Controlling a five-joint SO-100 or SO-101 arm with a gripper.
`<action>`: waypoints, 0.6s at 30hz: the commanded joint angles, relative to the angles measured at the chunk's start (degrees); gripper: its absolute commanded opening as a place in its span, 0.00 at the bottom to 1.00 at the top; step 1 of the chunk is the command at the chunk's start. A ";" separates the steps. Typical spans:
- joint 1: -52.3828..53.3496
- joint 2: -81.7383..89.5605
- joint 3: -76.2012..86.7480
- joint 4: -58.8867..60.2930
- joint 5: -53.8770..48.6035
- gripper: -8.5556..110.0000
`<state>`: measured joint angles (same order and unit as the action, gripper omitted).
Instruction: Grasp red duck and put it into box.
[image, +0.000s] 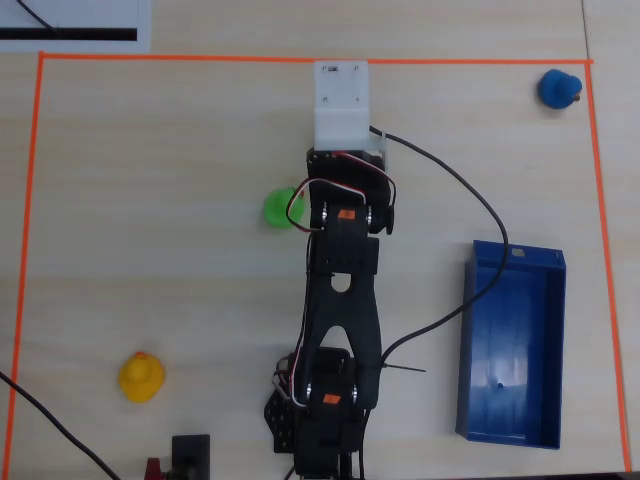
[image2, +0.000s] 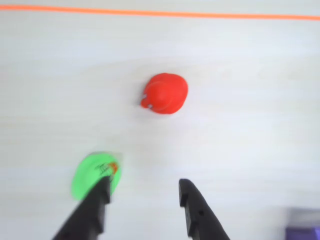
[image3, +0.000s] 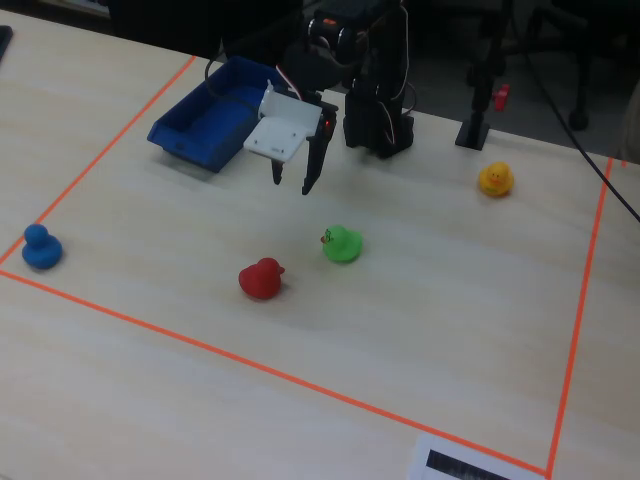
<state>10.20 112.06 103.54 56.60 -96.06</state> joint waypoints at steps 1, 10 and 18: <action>1.23 -5.71 -4.39 -4.66 -1.93 0.25; 1.67 -24.87 -13.54 -13.18 -2.20 0.27; 1.23 -33.05 -15.56 -16.17 -1.58 0.28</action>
<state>11.07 79.19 90.70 42.36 -97.73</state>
